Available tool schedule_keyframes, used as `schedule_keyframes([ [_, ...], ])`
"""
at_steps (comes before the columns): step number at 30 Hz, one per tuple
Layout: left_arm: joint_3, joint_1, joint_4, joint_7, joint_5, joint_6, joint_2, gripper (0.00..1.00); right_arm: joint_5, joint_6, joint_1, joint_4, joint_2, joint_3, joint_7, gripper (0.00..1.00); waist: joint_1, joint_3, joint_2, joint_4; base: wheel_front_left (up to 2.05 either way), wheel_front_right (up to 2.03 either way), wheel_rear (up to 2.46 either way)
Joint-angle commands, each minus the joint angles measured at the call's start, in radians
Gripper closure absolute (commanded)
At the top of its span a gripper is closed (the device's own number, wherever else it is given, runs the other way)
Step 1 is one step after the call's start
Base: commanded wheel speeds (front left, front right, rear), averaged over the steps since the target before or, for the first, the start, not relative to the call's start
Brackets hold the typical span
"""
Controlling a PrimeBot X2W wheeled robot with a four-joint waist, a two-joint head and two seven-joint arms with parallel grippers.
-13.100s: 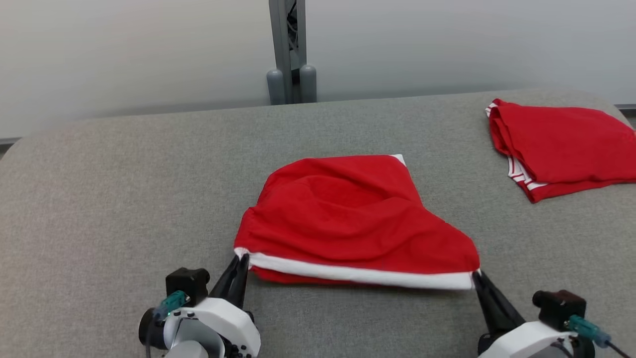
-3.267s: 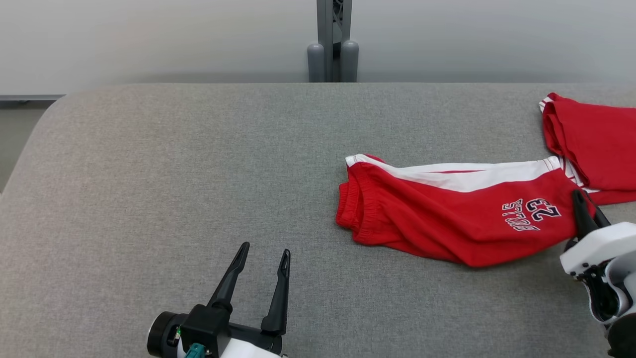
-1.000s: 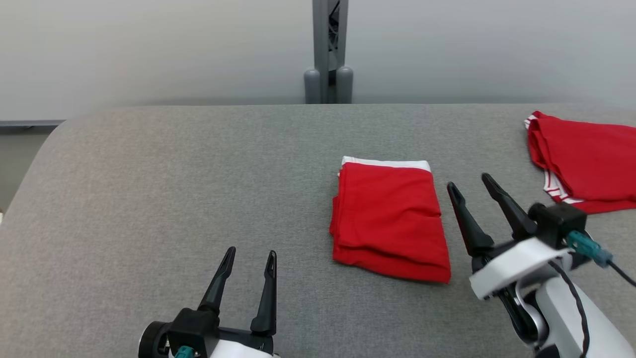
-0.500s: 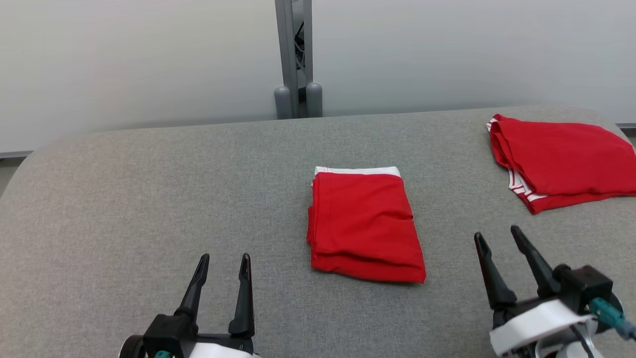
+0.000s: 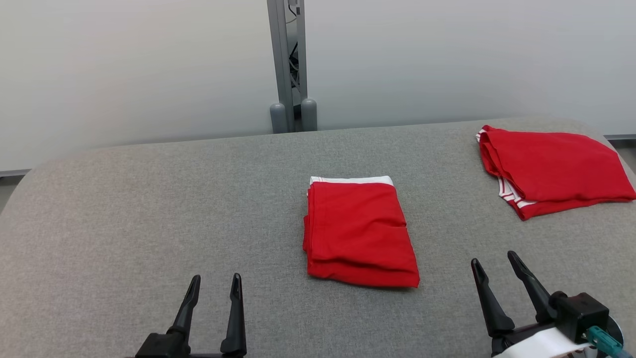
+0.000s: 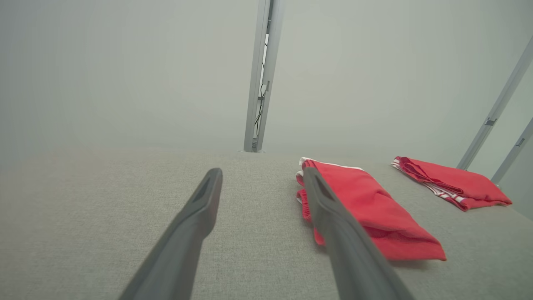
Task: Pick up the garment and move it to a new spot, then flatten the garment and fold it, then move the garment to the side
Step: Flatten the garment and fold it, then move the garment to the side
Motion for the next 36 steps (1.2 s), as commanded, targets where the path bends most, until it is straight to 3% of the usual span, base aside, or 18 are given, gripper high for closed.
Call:
schedule_keyframes([
  [1, 0.004, 0.011, -0.003, -0.004, 0.007, -0.001, 0.004, 0.00, -0.004, 0.000, 0.016, -0.006, 0.000, -0.009, -0.006, 0.00, 0.0000, -0.006, 0.0000, 0.004, 0.00, 0.00, 0.00],
  [27, 0.017, 0.043, 0.001, -0.004, 0.017, -0.002, 0.004, 0.00, 0.004, 0.000, 0.057, 0.021, 0.017, -0.020, -0.006, 0.00, 0.0000, -0.032, 0.0000, 0.024, 0.00, 0.00, 0.00],
  [32, 0.010, 0.035, 0.000, -0.004, 0.029, -0.004, 0.004, 0.00, 0.050, 0.000, 0.014, 0.065, 0.007, 0.007, -0.006, 0.00, 0.0000, -0.014, 0.0000, 0.043, 0.00, 0.00, 0.00],
  [36, -0.001, 0.023, 0.004, -0.004, 0.034, -0.009, 0.004, 0.00, 0.173, 0.000, -0.044, 0.156, 0.001, 0.073, -0.006, 0.00, 0.0000, 0.006, 0.0000, 0.075, 0.00, 0.00, 0.00],
])
